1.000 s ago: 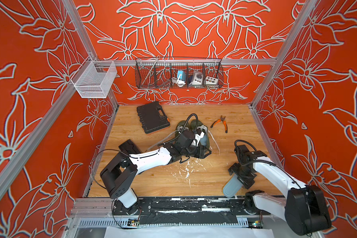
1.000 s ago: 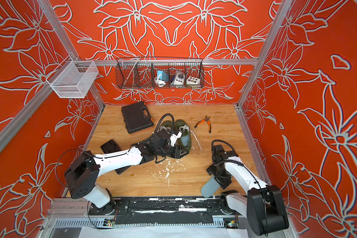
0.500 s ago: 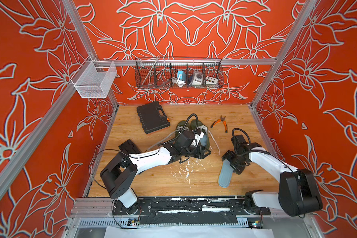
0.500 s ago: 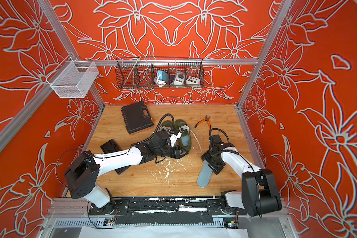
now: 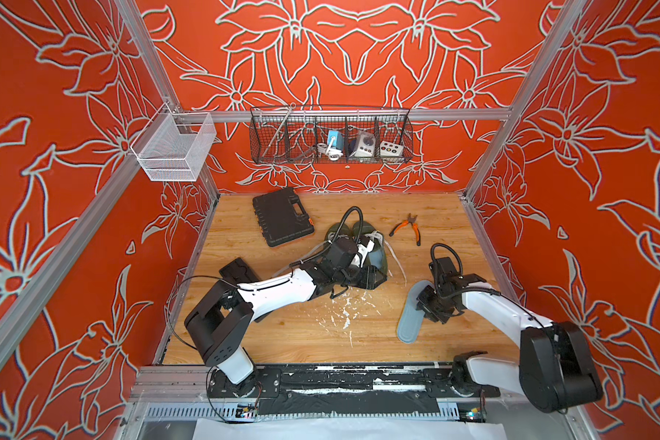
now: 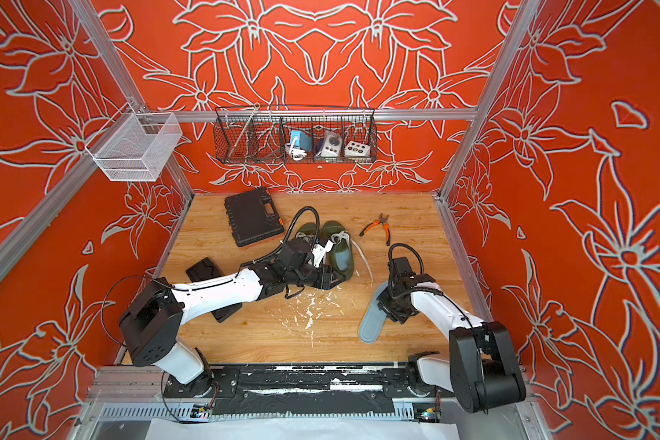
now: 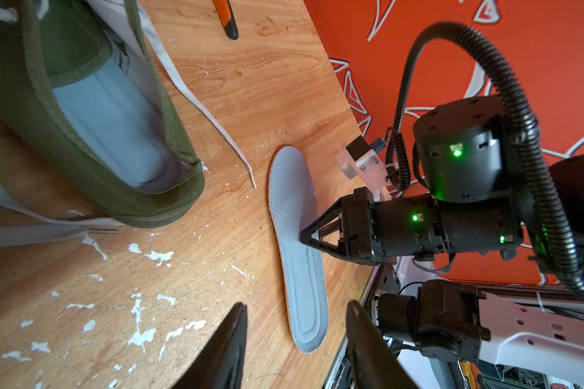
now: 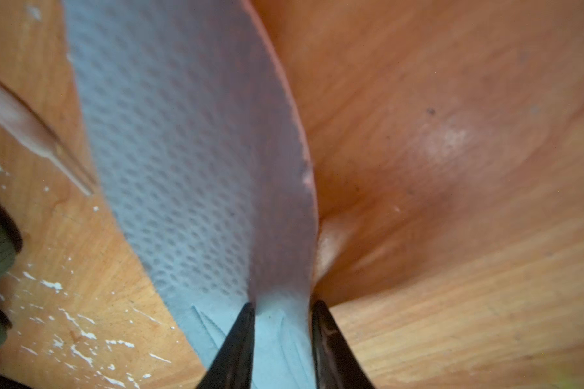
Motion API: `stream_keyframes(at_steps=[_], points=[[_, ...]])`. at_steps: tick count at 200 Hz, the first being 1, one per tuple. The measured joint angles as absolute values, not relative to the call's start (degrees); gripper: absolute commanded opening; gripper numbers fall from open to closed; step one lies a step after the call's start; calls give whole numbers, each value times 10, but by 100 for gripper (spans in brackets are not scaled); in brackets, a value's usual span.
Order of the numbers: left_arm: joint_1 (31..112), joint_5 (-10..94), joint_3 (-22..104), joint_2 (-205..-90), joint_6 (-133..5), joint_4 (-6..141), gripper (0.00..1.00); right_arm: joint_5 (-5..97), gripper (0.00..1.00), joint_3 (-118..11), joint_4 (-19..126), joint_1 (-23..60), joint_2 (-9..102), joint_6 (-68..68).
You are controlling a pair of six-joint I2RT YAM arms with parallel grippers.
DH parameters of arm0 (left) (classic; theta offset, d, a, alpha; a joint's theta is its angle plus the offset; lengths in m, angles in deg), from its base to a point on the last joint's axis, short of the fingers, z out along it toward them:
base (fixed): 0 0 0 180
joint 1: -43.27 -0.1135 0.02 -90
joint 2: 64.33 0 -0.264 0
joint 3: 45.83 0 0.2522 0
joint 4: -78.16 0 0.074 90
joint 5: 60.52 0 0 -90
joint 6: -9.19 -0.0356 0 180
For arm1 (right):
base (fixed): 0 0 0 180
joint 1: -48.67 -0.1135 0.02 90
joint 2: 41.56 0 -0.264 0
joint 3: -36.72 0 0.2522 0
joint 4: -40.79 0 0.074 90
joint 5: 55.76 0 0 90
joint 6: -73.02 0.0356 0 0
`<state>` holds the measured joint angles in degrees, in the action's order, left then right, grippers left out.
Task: Insert the insole into the shoe
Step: Pick up the insole from the center of the board.
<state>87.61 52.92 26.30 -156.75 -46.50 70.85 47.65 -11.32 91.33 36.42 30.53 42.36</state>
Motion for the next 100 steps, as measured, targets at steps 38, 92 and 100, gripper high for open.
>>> stream_keyframes(at_steps=[38,92,100], points=[[859,537,263,-1567,-465,709,48,478,0,-117,898,364,311,413],[816,561,263,-1567,-462,716,48,457,0,-171,924,364,296,354],[806,567,265,-1567,-461,717,48,450,0,-192,932,364,288,337]])
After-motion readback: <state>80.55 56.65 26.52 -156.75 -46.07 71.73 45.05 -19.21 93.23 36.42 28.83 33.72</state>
